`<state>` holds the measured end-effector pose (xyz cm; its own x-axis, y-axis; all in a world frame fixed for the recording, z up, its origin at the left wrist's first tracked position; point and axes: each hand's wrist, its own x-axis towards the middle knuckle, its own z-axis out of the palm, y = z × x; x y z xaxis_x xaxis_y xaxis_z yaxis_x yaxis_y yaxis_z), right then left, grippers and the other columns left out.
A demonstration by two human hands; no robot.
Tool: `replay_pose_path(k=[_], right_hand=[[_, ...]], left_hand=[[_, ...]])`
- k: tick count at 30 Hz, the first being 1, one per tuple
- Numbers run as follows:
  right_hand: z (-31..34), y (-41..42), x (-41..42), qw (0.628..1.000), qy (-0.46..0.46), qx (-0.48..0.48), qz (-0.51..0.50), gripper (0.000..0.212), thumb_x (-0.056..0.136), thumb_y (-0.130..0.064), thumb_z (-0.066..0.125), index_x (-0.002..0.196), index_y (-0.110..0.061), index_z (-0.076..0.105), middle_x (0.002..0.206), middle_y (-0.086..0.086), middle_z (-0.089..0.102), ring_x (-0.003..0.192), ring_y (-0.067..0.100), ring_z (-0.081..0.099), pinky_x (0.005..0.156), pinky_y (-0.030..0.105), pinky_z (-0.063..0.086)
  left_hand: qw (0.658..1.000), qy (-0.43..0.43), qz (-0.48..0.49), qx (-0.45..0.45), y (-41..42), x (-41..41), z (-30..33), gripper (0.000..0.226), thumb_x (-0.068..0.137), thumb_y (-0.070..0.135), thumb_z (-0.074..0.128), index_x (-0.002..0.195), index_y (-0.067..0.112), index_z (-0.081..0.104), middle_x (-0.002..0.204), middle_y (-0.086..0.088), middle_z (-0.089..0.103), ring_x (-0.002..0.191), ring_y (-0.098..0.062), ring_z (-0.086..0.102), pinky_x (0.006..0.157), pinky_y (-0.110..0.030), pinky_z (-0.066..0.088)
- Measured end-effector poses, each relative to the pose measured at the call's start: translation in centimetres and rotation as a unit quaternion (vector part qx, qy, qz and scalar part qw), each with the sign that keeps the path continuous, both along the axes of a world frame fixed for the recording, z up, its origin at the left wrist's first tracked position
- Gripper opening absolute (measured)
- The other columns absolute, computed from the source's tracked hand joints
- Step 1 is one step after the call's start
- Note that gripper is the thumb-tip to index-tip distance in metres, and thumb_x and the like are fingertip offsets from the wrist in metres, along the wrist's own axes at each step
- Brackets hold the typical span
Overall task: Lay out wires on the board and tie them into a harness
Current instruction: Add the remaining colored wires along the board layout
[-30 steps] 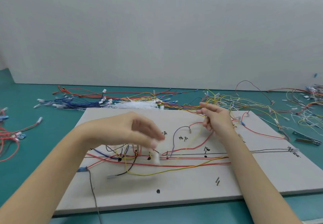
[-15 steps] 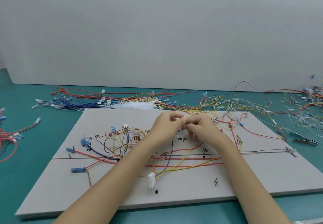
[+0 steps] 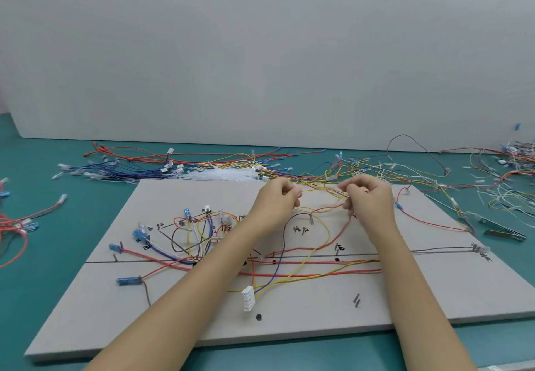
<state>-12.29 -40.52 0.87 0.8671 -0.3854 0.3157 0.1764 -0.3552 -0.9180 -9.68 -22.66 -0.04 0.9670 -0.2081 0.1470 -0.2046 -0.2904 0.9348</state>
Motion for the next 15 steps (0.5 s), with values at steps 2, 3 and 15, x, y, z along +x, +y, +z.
replay_pose_path(k=[2, 3, 15], right_hand=[[-0.5, -0.6, 0.3, 0.999, 0.021, -0.02, -0.018, 0.024, 0.083, 0.005, 0.05, 0.096, -0.01, 0.064, 0.085, 0.0, 0.063, 0.045, 0.007, 0.057, 0.043, 0.026, 0.049], [-0.7, -0.7, 0.4, 0.998, 0.036, -0.042, -0.009, 0.028, 0.083, 0.003, 0.052, 0.101, -0.016, 0.062, 0.094, -0.004, 0.063, 0.048, 0.01, 0.059, 0.048, 0.031, 0.052], [-0.8, -1.3, 0.7, 0.991, 0.058, -0.119, 0.008, 0.006, 0.083, -0.024, 0.074, 0.08, -0.019, 0.073, 0.08, -0.006, 0.071, 0.041, 0.014, 0.053, 0.052, 0.024, 0.043]], left_hand=[[1.0, -0.004, -0.002, 0.001, 0.2, -0.1, -0.1, 0.017, 0.098, 0.021, 0.051, 0.084, 0.015, 0.059, 0.074, 0.003, 0.062, 0.074, -0.015, 0.057, 0.074, -0.033, 0.047], [1.0, -0.006, -0.004, 0.003, 0.2, -0.1, -0.1, 0.018, 0.098, 0.021, 0.051, 0.084, 0.016, 0.059, 0.074, 0.003, 0.062, 0.074, -0.014, 0.057, 0.075, -0.034, 0.048], [0.998, -0.043, 0.03, 0.047, 0.5, -0.1, 0.0, 0.016, 0.1, 0.02, 0.048, 0.088, 0.014, 0.055, 0.081, 0.003, 0.059, 0.068, -0.006, 0.066, 0.061, -0.023, 0.045]])
